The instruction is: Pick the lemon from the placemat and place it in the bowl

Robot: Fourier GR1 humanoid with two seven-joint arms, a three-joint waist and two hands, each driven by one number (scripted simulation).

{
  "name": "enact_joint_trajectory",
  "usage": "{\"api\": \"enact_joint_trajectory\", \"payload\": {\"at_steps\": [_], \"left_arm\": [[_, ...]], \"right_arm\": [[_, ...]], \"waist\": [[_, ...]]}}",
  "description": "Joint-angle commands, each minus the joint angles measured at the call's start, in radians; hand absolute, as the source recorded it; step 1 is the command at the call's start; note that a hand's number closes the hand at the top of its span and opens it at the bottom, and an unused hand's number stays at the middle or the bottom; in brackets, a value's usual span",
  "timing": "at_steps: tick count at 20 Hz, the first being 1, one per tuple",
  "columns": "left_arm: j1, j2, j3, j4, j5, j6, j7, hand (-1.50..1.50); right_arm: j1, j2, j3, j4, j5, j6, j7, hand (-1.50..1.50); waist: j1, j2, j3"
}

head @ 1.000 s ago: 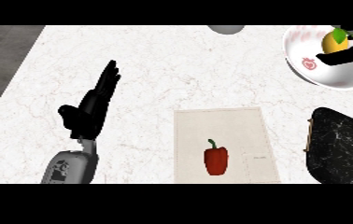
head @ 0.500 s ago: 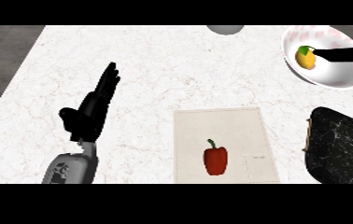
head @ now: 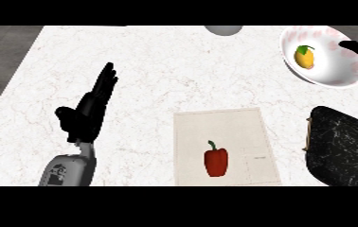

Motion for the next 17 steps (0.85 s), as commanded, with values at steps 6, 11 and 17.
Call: {"api": "enact_joint_trajectory", "payload": {"at_steps": [6, 11, 17], "left_arm": [[-0.007, -0.016, 0.004, 0.038, -0.014, 0.019, -0.023, 0.0], [0.06, -0.01, -0.015, -0.013, -0.019, 0.008, -0.034, 0.0], [0.064, 0.011, 0.03, -0.017, 0.021, -0.015, -0.037, 0.0]], "right_arm": [[0.101, -0.055, -0.066, -0.029, -0.151, 0.231, -0.063, -1.5], [0.148, -0.064, -0.045, -0.038, -0.182, 0.316, -0.089, -1.5], [0.315, -0.063, -0.033, -0.118, -0.244, 0.396, -0.141, -1.5]], "waist": [[-0.017, -0.006, -0.001], [-0.009, -0.006, -0.001], [-0.022, -0.009, -0.002]]}}
